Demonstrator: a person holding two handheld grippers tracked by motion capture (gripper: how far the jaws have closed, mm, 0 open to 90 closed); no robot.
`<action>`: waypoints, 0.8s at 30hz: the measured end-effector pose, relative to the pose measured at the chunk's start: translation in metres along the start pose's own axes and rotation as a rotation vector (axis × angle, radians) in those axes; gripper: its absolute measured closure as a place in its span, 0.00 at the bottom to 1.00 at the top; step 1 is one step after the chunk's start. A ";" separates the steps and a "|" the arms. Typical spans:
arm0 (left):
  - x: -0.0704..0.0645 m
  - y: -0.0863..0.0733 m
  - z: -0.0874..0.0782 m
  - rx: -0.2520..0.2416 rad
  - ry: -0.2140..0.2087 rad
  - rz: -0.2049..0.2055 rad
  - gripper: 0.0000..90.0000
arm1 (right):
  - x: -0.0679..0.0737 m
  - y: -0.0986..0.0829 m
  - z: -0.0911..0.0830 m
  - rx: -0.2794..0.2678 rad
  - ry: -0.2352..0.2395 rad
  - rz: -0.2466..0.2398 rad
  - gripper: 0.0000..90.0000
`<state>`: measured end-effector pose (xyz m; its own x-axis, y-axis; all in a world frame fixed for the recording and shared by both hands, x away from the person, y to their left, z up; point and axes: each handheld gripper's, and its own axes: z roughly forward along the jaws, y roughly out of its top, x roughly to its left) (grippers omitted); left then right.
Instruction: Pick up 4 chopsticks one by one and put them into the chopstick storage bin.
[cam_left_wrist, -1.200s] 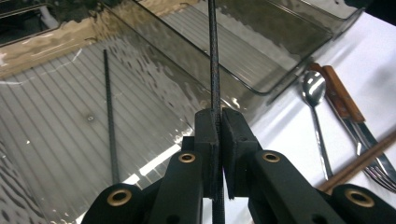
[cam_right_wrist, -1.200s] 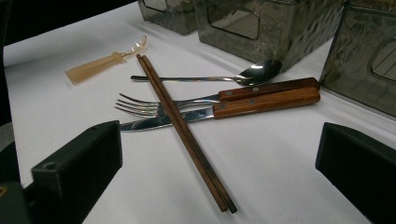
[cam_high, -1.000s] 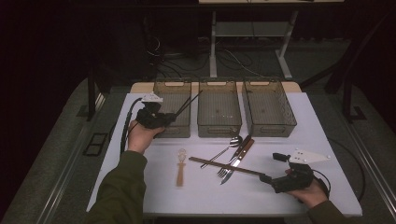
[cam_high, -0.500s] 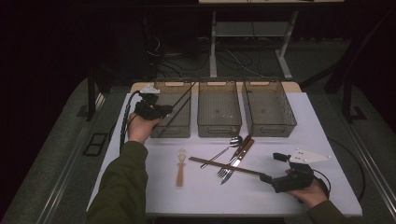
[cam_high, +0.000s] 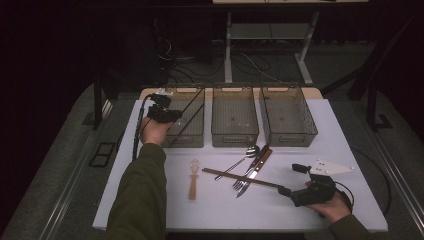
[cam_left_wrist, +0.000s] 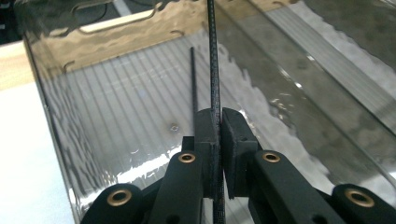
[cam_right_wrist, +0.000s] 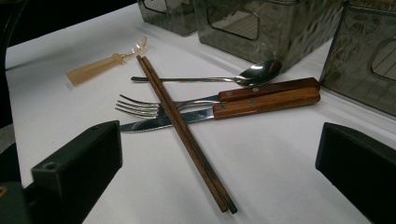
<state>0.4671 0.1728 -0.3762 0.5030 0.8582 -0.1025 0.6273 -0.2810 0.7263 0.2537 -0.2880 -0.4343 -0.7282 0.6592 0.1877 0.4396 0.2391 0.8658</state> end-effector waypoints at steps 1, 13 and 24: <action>0.001 0.002 0.001 0.007 0.014 0.001 0.95 | 0.000 0.000 0.000 0.001 0.001 -0.001 0.00; 0.013 0.002 0.008 0.017 0.054 -0.024 0.94 | 0.001 0.000 0.000 -0.007 0.003 -0.001 0.00; 0.008 0.003 0.007 -0.019 0.009 -0.004 0.52 | 0.000 0.000 0.000 -0.004 0.002 -0.003 0.00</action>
<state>0.4774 0.1751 -0.3795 0.4947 0.8634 -0.0993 0.6180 -0.2692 0.7386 0.2536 -0.2877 -0.4340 -0.7306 0.6569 0.1865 0.4357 0.2380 0.8681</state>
